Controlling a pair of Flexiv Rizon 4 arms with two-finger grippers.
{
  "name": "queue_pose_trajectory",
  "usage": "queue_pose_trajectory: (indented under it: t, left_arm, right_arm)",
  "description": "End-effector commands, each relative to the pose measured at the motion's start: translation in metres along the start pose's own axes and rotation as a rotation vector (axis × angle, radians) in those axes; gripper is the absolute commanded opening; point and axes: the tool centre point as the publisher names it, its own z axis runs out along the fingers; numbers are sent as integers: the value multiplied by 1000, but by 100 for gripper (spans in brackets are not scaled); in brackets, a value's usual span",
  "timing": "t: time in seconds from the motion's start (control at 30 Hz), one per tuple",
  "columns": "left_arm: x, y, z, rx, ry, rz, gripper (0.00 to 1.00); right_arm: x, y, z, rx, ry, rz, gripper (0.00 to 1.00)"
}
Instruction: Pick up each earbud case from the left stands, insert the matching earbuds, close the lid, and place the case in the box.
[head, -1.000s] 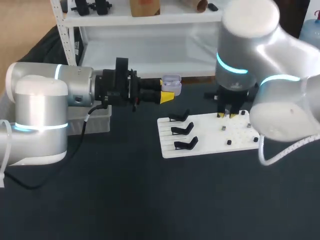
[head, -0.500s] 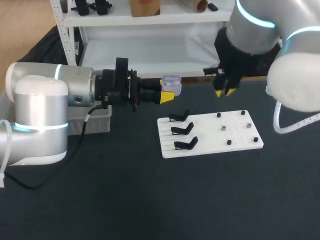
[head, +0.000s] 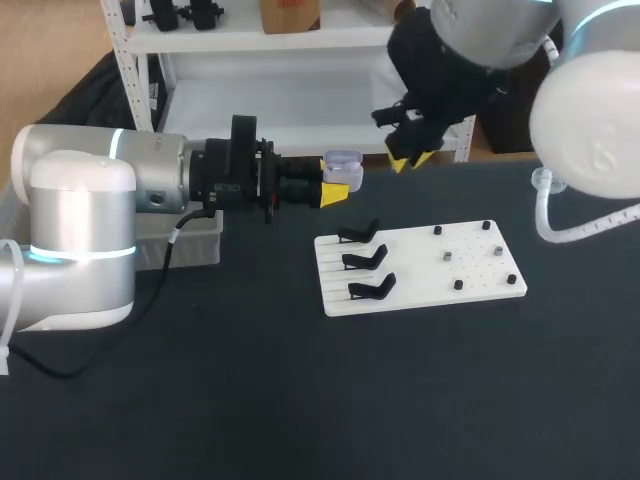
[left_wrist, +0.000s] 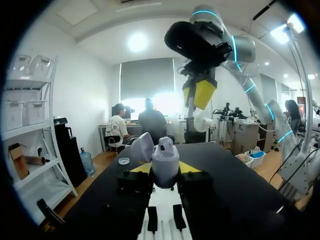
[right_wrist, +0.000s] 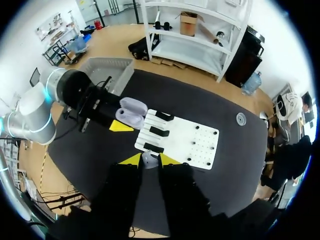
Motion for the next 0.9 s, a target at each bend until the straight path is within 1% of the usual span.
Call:
queue_pose_trajectory:
  t: [0.03,0.23,0.47,0.6,0.9]
  left_arm:
    - [0,0,0,0,-2,1,0]
    - [0,0,0,0,-2,1,0]
    - [0,0,0,0,-2,1,0]
    - [0,0,0,0,-2,1,0]
    - [0,0,0,0,-2,1,0]
  right_arm:
    - [-12,13,7,-5,9,-24,0]
    - [-29,28,18,-4,1,-86,0]
    - [-44,34,28,11,-5,-118,0]
    - [-48,38,31,15,-1,-139,0]
    - [-50,42,36,19,17,-170,0]
